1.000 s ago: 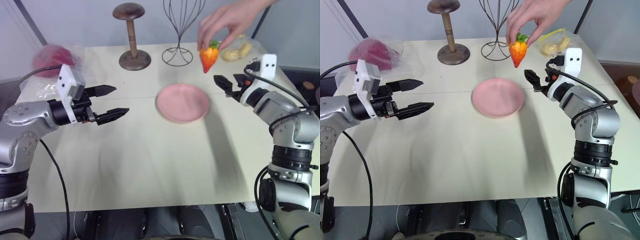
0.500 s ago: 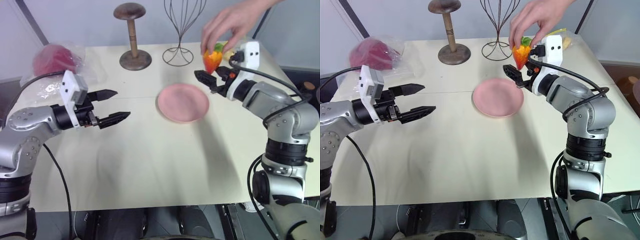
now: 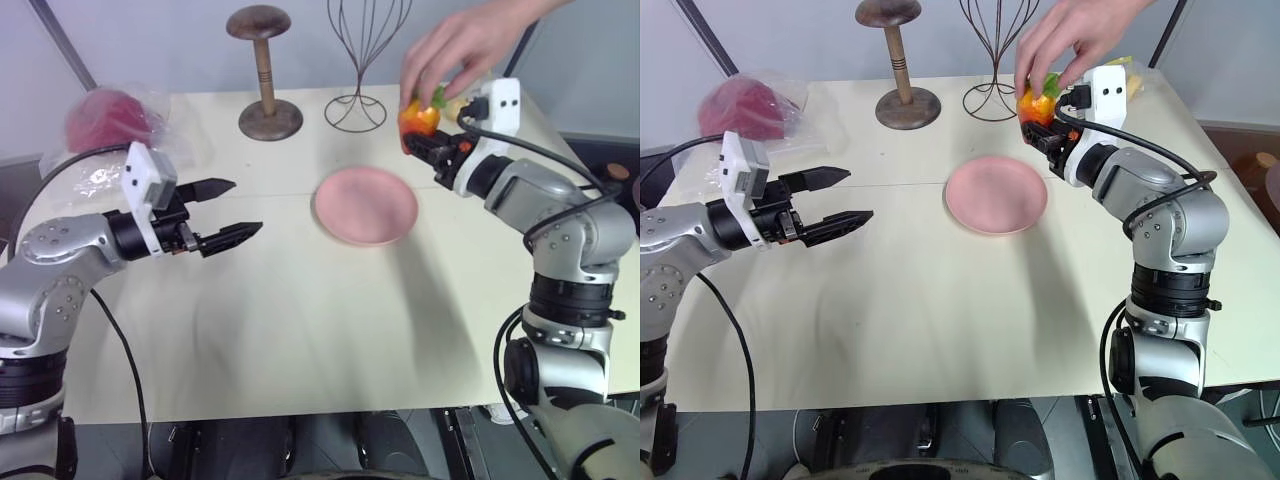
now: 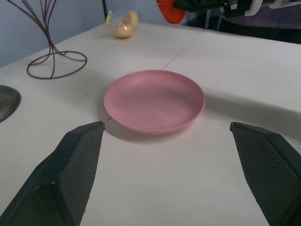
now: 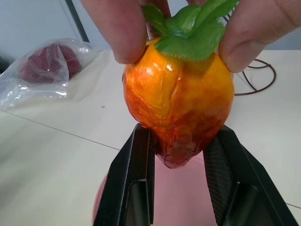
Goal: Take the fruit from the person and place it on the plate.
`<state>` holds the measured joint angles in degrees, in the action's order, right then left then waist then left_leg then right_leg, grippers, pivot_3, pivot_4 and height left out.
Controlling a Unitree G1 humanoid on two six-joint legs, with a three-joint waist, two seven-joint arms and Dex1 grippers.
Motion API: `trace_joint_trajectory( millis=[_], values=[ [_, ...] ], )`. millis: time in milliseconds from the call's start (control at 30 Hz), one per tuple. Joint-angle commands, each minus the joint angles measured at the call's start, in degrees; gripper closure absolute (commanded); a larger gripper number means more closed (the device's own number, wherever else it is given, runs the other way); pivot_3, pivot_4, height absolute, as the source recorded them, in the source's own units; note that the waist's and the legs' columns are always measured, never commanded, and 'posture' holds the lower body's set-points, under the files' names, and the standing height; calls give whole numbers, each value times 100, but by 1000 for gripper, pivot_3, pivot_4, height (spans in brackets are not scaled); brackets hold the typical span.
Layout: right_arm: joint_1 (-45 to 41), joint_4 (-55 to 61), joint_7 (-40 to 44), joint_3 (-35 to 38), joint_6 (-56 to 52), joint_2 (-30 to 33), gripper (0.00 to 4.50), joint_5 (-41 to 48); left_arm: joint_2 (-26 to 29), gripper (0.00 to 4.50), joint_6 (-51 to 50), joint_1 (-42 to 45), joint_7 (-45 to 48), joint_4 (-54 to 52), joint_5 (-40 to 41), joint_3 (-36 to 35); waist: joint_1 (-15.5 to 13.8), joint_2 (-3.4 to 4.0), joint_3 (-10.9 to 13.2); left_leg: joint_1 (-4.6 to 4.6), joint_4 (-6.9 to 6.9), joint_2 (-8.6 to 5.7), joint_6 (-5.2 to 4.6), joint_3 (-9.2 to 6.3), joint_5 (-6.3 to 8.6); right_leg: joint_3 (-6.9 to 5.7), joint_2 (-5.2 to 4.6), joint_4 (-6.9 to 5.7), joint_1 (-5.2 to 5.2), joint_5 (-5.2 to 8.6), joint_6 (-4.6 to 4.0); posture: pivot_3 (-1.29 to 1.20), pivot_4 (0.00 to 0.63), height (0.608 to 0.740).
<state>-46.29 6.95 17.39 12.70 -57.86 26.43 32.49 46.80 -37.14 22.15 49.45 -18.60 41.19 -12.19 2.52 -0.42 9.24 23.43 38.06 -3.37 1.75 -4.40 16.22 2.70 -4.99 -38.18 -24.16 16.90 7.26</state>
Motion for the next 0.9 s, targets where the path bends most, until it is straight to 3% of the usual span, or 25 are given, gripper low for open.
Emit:
trace_joint_trajectory(
  millis=[33,267,567,800,900],
  values=[
    [-135,43,25,-119,215,-65,3629,-89,16,0,134,-30,-24,-111,-23,-205,2,0,0,0,0,0,0,0,0,0,0,0,0,0,0,0,150,740],
    [407,-679,204,-971,828,-669,3629,-602,119,0,148,-367,-84,-90,-237,-278,18,0,0,-1,-3,3,1,0,0,0,4,-1,-3,0,0,0,150,740],
    [398,-1409,427,-1293,1466,-864,3629,-1112,38,0,-36,-725,-406,-467,-136,-445,6,0,0,2,-1,-1,2,-1,-1,0,-1,-1,-4,0,0,0,150,740],
    [430,-1357,547,-1283,1512,-886,51,-1236,17,0,-106,-735,-541,-571,-53,-475,4,0,0,2,-1,-1,2,-1,-1,0,0,-1,-5,0,0,0,150,740],
    [454,-1273,574,-1272,1492,-844,51,-1276,6,0,-106,-721,-570,-569,-48,-463,5,0,0,2,-1,-1,2,-1,-1,0,0,0,-5,0,0,0,150,740]
  ],
)
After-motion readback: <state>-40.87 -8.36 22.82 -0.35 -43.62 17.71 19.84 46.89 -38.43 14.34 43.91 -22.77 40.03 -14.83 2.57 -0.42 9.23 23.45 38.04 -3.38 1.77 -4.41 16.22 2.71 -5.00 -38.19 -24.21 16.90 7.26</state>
